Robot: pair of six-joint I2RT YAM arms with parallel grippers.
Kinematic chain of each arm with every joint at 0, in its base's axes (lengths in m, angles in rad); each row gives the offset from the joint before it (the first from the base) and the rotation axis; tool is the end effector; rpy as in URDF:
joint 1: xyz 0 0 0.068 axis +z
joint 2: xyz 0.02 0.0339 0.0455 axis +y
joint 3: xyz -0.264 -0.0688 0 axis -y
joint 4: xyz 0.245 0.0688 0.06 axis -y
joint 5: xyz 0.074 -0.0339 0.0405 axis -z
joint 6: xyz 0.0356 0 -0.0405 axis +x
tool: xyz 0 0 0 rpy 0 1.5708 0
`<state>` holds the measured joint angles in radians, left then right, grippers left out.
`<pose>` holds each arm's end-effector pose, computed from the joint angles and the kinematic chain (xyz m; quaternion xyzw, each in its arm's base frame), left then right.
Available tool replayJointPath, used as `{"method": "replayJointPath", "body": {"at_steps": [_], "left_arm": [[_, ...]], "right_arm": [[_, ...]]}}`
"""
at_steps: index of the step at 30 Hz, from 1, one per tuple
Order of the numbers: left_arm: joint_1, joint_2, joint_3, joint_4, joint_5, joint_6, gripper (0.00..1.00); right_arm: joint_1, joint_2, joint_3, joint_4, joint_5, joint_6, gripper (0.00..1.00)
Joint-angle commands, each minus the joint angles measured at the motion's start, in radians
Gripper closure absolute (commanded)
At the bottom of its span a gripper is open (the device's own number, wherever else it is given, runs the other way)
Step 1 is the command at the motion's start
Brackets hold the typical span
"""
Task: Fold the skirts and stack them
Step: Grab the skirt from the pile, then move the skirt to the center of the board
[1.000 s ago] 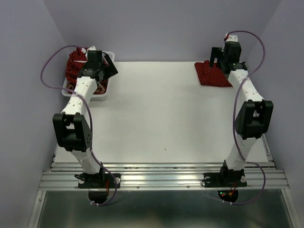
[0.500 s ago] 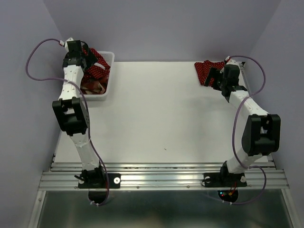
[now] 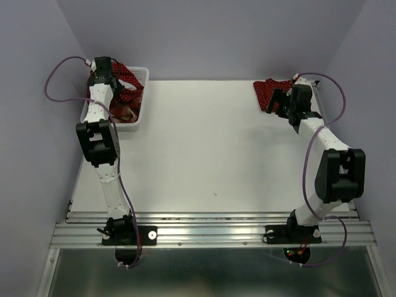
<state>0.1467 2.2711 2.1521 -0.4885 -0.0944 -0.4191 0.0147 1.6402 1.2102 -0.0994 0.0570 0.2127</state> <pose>0.5242 0.0808 0.2834 -0.2681 0.8440 -0.0214 0.4641 0.3806 0.0036 0.2739 0.0998 0.8615 0.0319 0.4969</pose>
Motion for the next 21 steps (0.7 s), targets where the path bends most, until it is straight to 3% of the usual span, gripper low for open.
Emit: {"method": "replayJointPath", "body": {"at_steps": [1, 9, 13, 14, 19, 21], "left_arm": [[0.007, -0.062, 0.068, -0.002, -0.008, 0.016, 1.0], [0.007, -0.243, 0.092, 0.056, 0.059, 0.06, 1.0], [0.007, -0.388, 0.072, 0.219, 0.189, 0.057, 1.0], [0.005, -0.43, 0.057, 0.287, 0.284, 0.045, 1.0], [-0.012, -0.502, 0.084, 0.398, 0.467, 0.003, 1.0], [-0.07, -0.525, 0.094, 0.422, 0.504, 0.009, 1.0]], "right_arm": [[0.007, -0.049, 0.002, 0.006, 0.014, -0.021, 0.0], [0.007, -0.117, -0.034, 0.007, 0.049, -0.007, 0.0], [0.007, -0.169, -0.054, 0.006, 0.139, 0.023, 0.0], [0.007, -0.189, -0.063, 0.007, 0.156, 0.036, 0.0], [0.007, -0.258, -0.092, 0.015, 0.217, 0.057, 0.0], [0.007, -0.282, -0.109, 0.024, 0.245, 0.059, 0.0]]}}
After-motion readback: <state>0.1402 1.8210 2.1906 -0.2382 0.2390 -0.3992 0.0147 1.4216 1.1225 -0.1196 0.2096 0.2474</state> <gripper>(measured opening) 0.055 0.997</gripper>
